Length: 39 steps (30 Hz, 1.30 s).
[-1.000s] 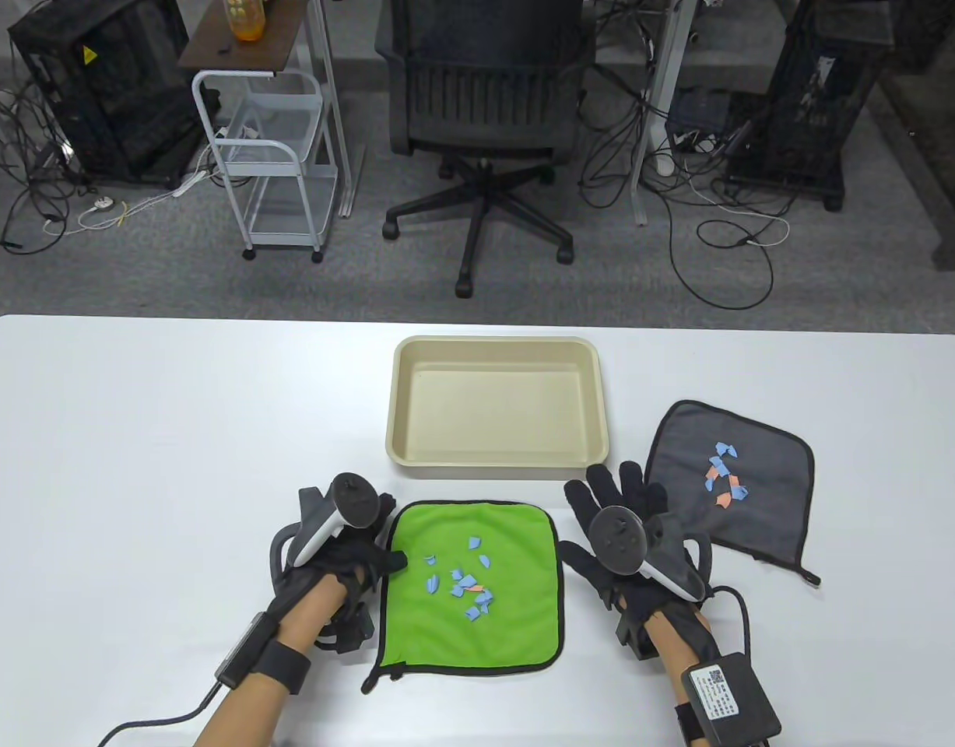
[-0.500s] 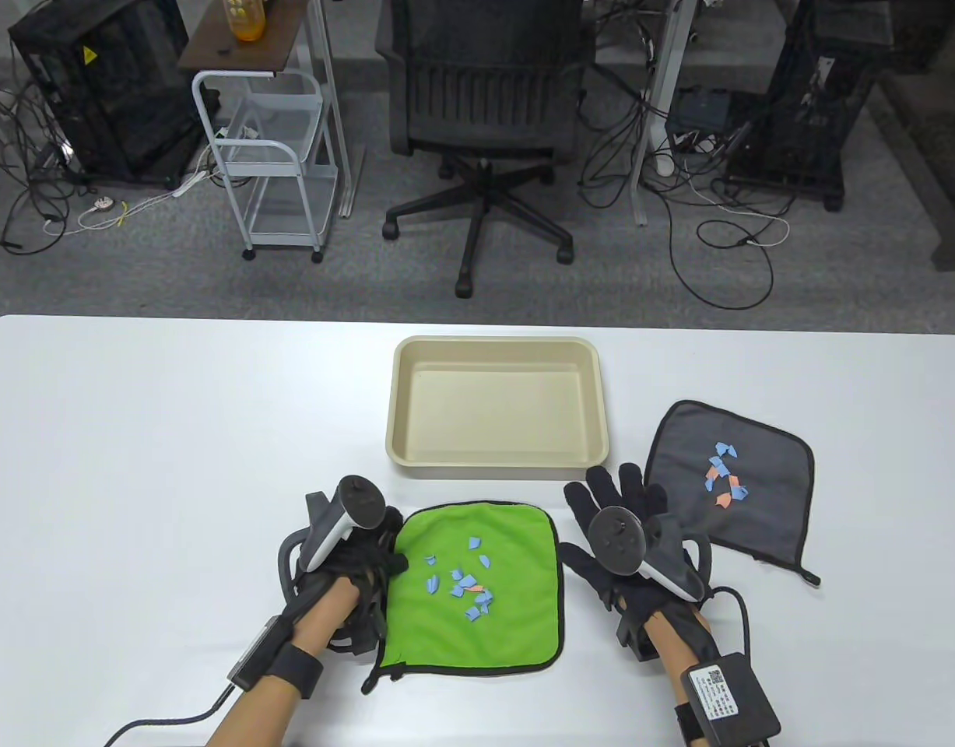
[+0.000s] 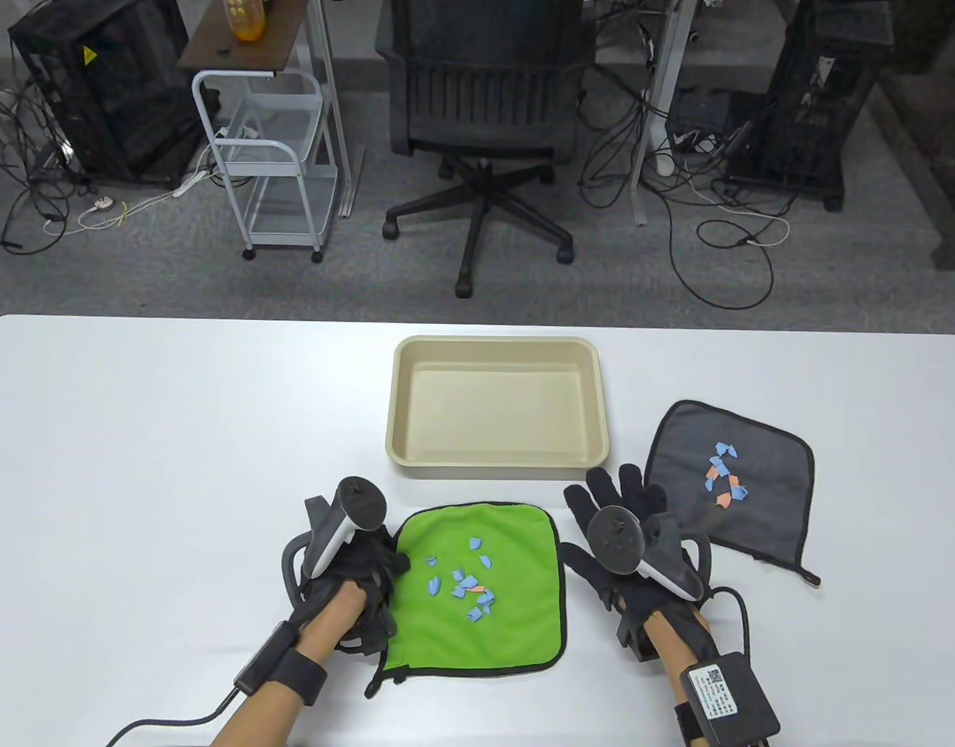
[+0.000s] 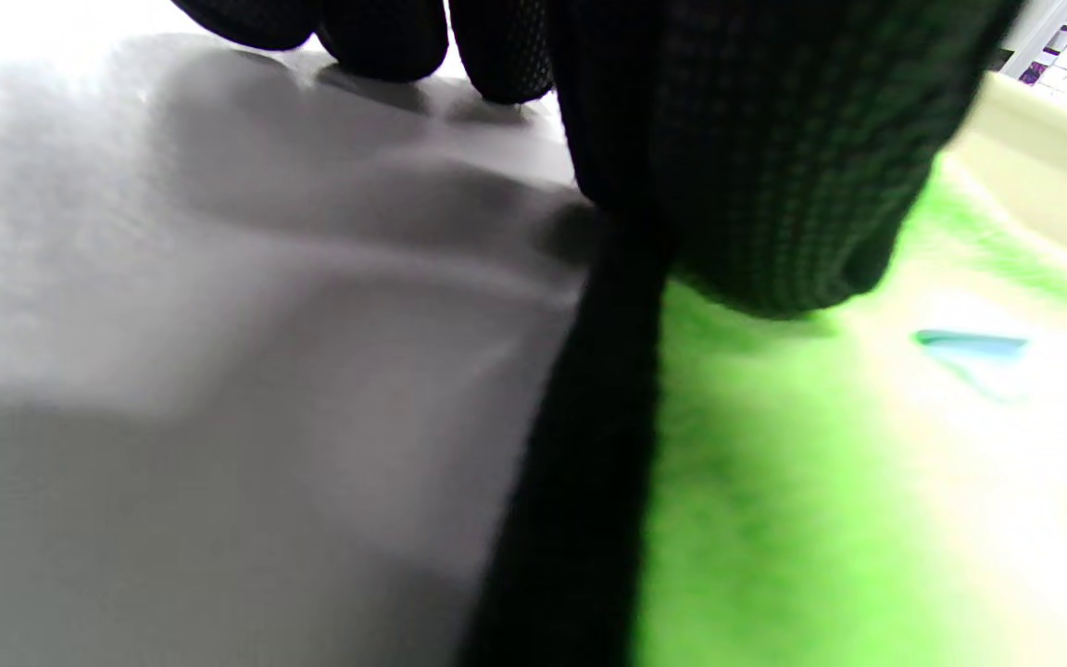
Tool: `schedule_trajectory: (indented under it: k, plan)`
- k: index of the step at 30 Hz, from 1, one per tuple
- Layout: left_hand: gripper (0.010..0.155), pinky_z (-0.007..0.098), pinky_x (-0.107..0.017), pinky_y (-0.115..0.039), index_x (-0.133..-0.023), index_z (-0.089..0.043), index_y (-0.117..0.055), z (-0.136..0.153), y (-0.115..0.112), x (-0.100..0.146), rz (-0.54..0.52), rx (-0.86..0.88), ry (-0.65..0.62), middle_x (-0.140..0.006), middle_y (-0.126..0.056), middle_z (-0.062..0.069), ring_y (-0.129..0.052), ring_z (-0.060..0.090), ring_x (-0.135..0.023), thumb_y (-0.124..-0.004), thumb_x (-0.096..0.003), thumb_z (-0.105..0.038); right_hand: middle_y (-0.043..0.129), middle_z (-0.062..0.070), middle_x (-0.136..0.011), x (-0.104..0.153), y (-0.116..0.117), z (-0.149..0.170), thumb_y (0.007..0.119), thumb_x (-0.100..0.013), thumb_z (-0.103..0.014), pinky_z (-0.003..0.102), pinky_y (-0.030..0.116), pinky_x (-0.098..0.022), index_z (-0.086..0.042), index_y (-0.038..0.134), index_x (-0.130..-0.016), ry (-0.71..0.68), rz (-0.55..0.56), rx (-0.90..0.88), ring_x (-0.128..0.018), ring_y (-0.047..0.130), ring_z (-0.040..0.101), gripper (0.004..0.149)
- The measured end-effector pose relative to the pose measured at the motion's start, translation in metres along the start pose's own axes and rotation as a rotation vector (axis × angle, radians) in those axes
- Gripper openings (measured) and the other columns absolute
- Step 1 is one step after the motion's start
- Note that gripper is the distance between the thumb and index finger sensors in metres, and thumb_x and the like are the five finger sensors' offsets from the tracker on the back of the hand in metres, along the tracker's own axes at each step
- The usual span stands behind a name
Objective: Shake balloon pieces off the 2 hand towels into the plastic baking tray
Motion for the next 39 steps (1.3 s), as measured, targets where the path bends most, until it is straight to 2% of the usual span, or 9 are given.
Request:
schedule_trajectory:
  k: [4,7,11,14,18,21,26,33,39]
  plan:
    - [0.038,0.058,-0.065,-0.052,-0.072,-0.041,-0.075,-0.005,0.002,0.009,0.039,0.061,-0.013,-0.106,-0.054,0.000,-0.060,0.038,-0.086,-0.084,-0.0355,-0.043,0.037,0.000,-0.120,0.000,0.000,0.000,0.062,-0.034,-0.066,0.060,0.026,-0.071,-0.036,0.045,-0.101,0.003,-0.002,0.007,-0.107,0.019,0.035,0.076]
    - [0.037,0.053,-0.058,-0.070,-0.073,-0.046,-0.072,-0.011,0.006,0.016,0.026,0.051,-0.044,-0.097,-0.076,-0.004,-0.082,0.033,-0.077,-0.081,-0.0368,-0.044,0.037,0.001,-0.120,0.000,0.000,0.000,0.064,-0.035,-0.065,0.059,0.027,-0.071,-0.036,0.047,-0.101,0.008,-0.006,0.020,-0.107,0.020,0.036,0.075]
    - [0.037,0.039,-0.034,-0.096,-0.072,-0.047,-0.070,-0.018,0.012,0.022,-0.012,0.028,-0.091,-0.080,-0.095,-0.008,-0.112,0.018,-0.055,-0.079,-0.0369,-0.045,0.041,0.002,-0.120,-0.001,0.001,-0.001,0.068,-0.036,-0.063,0.059,0.030,-0.071,-0.034,0.051,-0.101,0.012,-0.016,0.042,-0.107,0.026,0.039,0.073]
    - [0.037,0.031,-0.020,-0.102,-0.073,-0.047,-0.070,-0.020,0.009,0.021,0.011,0.010,-0.095,-0.067,-0.101,-0.010,-0.121,0.012,-0.037,-0.079,-0.0372,-0.045,0.046,0.003,-0.119,-0.003,0.003,-0.001,0.069,-0.036,-0.062,0.060,0.037,-0.072,-0.033,0.051,-0.101,0.035,-0.026,0.041,-0.107,0.036,0.042,0.073]
    - [0.037,0.028,-0.011,-0.104,-0.073,-0.044,-0.070,-0.019,0.008,0.016,0.025,0.025,-0.085,-0.054,-0.104,-0.010,-0.123,0.009,-0.023,-0.079,-0.0376,-0.043,0.043,0.008,-0.118,-0.008,0.012,0.002,0.072,-0.037,-0.060,0.061,0.045,-0.072,-0.030,0.050,-0.102,0.104,-0.049,0.016,-0.104,0.047,0.044,0.075]
    - [0.037,0.027,-0.008,-0.105,-0.074,-0.044,-0.070,-0.018,0.008,0.014,0.035,0.058,-0.080,-0.050,-0.105,-0.009,-0.123,0.008,-0.018,-0.079,-0.0381,-0.042,0.038,0.012,-0.116,-0.012,0.018,0.004,0.073,-0.037,-0.061,0.055,0.054,-0.071,-0.027,0.049,-0.102,0.150,-0.062,0.011,-0.100,0.048,0.041,0.077]
    - [0.037,0.028,-0.007,-0.104,-0.074,-0.044,-0.069,-0.014,0.007,0.011,0.044,0.101,-0.073,-0.045,-0.105,-0.010,-0.123,0.008,-0.014,-0.078,-0.0385,-0.043,0.034,0.010,-0.109,-0.018,0.038,0.000,0.075,-0.035,-0.062,0.046,0.055,-0.064,-0.025,0.046,-0.103,0.197,-0.124,-0.003,-0.089,0.047,0.034,0.084]
    - [0.037,0.029,-0.006,-0.104,-0.074,-0.044,-0.070,-0.014,0.007,0.011,0.064,0.127,-0.074,-0.044,-0.105,-0.010,-0.123,0.008,-0.013,-0.078,-0.0385,-0.043,0.032,0.008,-0.107,-0.024,0.060,-0.020,0.080,-0.031,-0.062,0.043,0.056,-0.058,-0.023,0.047,-0.104,0.192,-0.203,0.042,-0.081,0.050,0.028,0.089]
    - [0.037,0.029,-0.008,-0.104,-0.075,-0.044,-0.068,-0.013,0.007,0.011,0.072,0.145,-0.071,-0.045,-0.105,-0.010,-0.123,0.009,-0.015,-0.077,-0.0387,-0.043,0.024,0.011,-0.108,-0.024,0.061,-0.019,0.087,-0.031,-0.057,0.041,0.058,-0.055,-0.017,0.057,-0.101,0.240,-0.207,0.001,-0.080,0.048,0.029,0.087]
Point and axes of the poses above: the tracker on the back of each hand, its own z axis roughly to the little-finger side, its own x axis roughly from the fingertips to the wrist, y = z × x, the point moved 3 cm from there along -x, roughly from the wrist to the fingertips
